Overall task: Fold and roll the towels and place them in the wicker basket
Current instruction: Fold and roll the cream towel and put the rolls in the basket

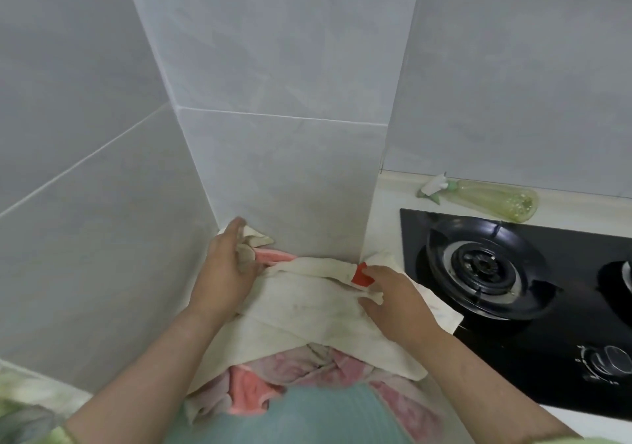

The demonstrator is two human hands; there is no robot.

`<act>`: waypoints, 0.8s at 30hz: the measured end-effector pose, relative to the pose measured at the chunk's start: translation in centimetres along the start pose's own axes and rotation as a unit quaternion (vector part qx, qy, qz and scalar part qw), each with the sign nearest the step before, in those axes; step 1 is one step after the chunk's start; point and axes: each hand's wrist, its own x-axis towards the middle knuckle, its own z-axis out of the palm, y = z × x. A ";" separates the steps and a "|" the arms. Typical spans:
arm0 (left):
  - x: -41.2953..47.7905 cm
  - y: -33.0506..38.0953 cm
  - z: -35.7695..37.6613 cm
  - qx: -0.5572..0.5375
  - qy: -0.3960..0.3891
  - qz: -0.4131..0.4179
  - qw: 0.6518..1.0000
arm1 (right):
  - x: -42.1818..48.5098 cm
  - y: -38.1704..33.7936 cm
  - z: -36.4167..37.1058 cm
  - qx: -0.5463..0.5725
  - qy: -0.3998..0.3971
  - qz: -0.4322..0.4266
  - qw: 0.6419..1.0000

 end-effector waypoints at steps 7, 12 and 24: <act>0.9 0.8 1.0 0.077 0.030 -0.060 0.995 | 1.2 -0.3 0.2 -0.044 0.024 0.004 0.999; 0.2 1.2 1.1 0.023 0.043 -0.071 0.996 | 1.9 0.3 0.7 -0.080 0.021 0.005 0.997; -5.7 4.6 -4.4 -0.045 0.150 0.023 0.987 | -0.8 -3.2 -3.0 0.133 0.044 0.025 0.990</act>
